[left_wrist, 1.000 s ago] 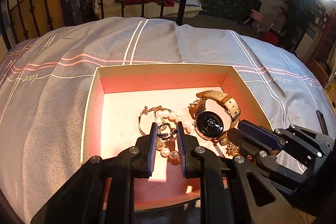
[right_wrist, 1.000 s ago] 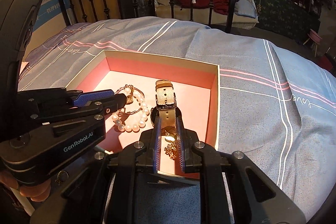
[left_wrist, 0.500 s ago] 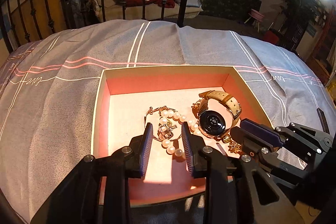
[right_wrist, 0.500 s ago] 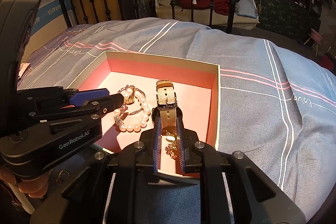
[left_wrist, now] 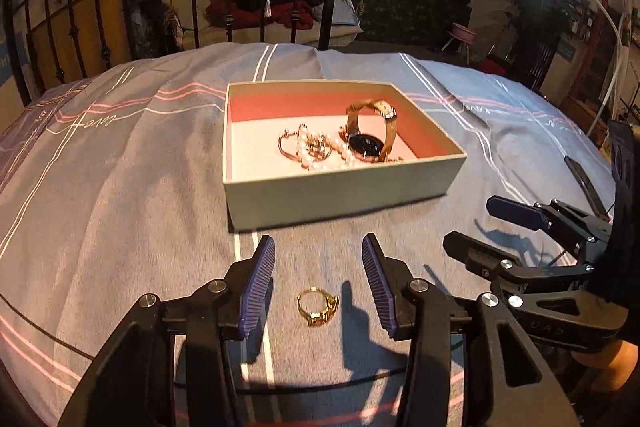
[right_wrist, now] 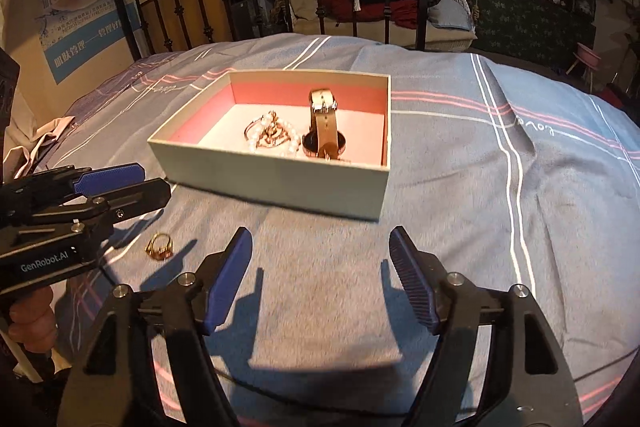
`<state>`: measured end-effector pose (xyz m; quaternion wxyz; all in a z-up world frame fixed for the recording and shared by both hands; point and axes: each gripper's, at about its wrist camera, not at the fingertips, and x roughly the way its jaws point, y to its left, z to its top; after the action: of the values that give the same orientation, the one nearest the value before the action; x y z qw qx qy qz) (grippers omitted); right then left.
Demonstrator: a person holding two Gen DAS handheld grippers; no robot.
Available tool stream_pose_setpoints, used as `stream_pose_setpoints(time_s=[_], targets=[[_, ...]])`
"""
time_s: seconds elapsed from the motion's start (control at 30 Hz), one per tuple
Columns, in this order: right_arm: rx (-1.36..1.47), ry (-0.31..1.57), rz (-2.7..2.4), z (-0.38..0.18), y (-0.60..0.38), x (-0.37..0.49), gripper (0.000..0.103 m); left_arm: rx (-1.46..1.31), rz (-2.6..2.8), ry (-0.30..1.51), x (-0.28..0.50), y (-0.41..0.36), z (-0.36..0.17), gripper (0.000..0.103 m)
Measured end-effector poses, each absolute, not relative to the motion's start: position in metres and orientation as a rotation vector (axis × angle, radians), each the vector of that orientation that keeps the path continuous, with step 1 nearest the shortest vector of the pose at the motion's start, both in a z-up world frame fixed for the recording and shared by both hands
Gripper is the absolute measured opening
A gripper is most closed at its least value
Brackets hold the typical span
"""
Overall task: Organize jewelry
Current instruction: 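Grasp the last gold ring on the cover with the left tool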
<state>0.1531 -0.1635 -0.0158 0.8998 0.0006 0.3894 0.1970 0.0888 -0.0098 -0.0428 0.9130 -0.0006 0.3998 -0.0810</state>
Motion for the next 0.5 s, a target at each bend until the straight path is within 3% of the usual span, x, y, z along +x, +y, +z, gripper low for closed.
stream_pose_setpoints(time_s=[0.2, 0.33, 0.5], targets=[[-0.006, 0.841, 0.421, -0.029, -0.158, 0.143, 0.071, 0.014, -0.145, 0.883, 0.089, -0.014, -0.068, 0.044], [-0.024, 0.843, 0.426, -0.031, -0.154, 0.142, 0.071, 0.068, -0.116, 0.865, 0.089, -0.018, -0.071, 0.024], [-0.041, 0.845, 0.431, -0.032, -0.150, 0.143, 0.071, 0.050, -0.121, 0.862, 0.088, -0.015, -0.071, 0.024]])
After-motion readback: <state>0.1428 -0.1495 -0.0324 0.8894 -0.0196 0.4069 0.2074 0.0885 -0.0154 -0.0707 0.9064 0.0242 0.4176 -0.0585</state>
